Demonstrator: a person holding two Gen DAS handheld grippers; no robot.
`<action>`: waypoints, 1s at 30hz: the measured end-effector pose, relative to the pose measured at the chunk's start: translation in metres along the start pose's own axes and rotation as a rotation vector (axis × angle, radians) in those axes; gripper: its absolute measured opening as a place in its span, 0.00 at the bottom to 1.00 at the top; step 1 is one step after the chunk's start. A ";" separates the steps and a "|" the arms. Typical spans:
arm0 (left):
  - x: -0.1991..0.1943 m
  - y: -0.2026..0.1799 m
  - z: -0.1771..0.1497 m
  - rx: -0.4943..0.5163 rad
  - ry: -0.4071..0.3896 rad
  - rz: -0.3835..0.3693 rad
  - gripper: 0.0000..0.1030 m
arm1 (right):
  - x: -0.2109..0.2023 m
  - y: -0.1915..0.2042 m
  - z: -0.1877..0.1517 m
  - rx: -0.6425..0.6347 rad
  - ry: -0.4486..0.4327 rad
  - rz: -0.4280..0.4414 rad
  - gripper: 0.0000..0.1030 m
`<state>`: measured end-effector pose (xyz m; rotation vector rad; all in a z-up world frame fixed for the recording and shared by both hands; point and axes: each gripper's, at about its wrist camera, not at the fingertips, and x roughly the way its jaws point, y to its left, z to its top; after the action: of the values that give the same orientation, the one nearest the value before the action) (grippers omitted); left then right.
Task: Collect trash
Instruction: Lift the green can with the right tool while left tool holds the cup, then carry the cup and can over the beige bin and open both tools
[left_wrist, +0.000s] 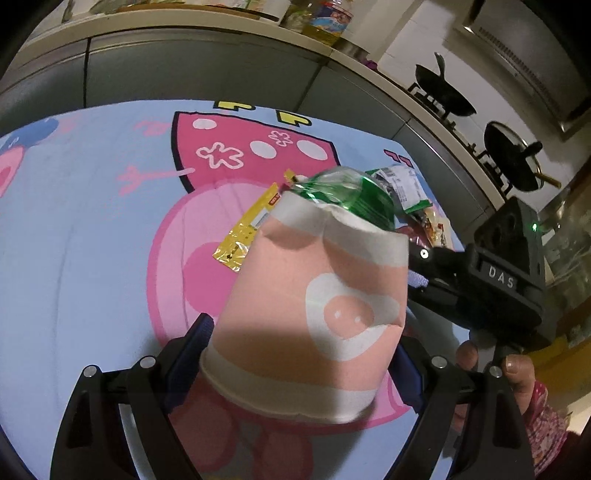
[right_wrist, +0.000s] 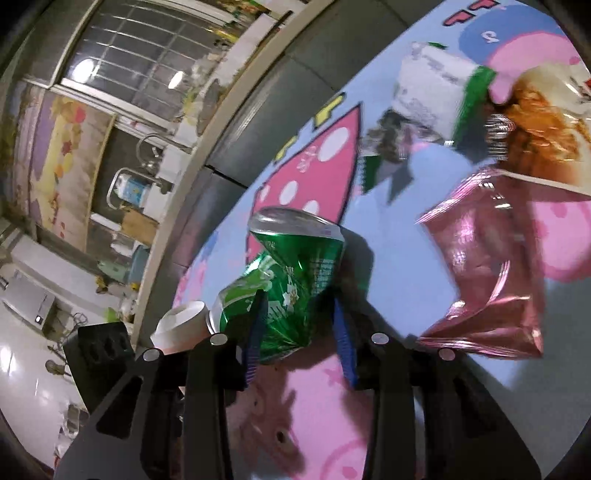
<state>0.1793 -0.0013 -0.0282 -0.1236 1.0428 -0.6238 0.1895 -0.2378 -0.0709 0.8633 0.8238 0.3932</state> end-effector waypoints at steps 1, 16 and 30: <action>0.001 -0.001 0.000 0.011 0.000 0.004 0.85 | 0.003 0.002 -0.001 -0.004 0.005 0.007 0.30; -0.020 -0.020 -0.003 0.030 -0.038 -0.022 0.84 | -0.060 0.016 0.000 -0.062 -0.129 0.036 0.11; 0.069 -0.227 0.031 0.357 0.105 -0.166 0.84 | -0.279 -0.114 0.007 0.125 -0.501 -0.061 0.11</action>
<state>0.1333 -0.2305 0.0218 0.1376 1.0126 -0.9659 0.0160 -0.4799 -0.0262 0.9963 0.4109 0.0618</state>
